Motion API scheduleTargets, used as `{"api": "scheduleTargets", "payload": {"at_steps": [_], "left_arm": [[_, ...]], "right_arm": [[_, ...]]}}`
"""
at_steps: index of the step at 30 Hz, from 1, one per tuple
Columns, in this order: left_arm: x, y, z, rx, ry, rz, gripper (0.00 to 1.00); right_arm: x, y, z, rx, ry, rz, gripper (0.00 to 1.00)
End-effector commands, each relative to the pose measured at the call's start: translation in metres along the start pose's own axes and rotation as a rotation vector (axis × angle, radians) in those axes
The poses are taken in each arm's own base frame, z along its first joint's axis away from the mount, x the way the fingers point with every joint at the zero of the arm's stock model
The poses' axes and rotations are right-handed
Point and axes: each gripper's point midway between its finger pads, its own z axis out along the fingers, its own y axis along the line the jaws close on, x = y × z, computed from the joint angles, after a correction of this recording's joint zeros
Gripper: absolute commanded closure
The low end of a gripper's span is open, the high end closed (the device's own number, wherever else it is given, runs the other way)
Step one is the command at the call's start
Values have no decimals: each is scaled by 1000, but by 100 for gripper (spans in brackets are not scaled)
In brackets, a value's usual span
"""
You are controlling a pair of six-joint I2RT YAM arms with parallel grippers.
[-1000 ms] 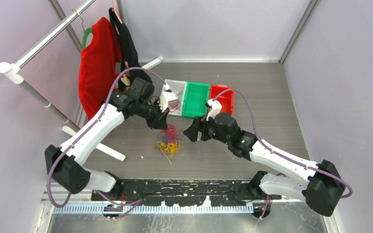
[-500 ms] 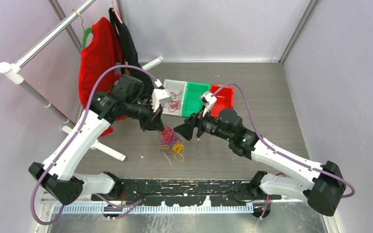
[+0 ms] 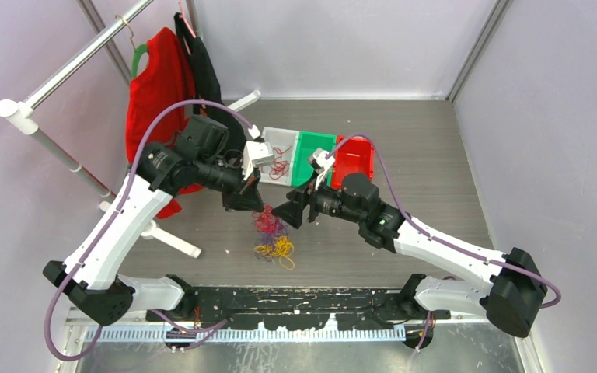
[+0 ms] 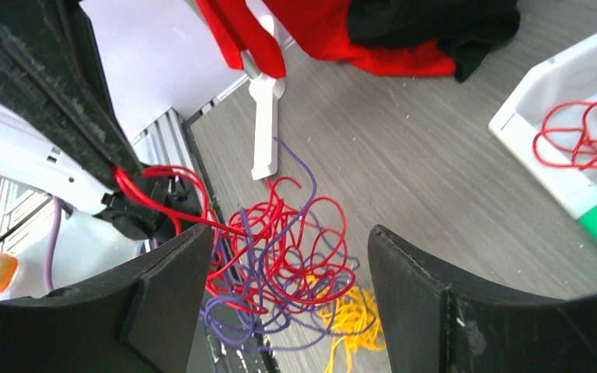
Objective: Untangle the cables
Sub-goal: Untie the cable.
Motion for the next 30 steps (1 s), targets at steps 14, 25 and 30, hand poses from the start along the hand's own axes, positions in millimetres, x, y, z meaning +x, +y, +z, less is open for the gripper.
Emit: {"api": "scheduleTargets", "payload": {"at_steps": [14,25,30], "left_arm": [[-36,-27,-13,107,-53,68,100],[-63,-28,-15,133,-90,158,100],[-90,-38,-30,140,-164,214,100]], "right_arm": [[-55,25,33,20,-242,-134,26],[-32,14,58,7,-248,-34,24],[-12,-10,49,100,-210,-71,25]]}}
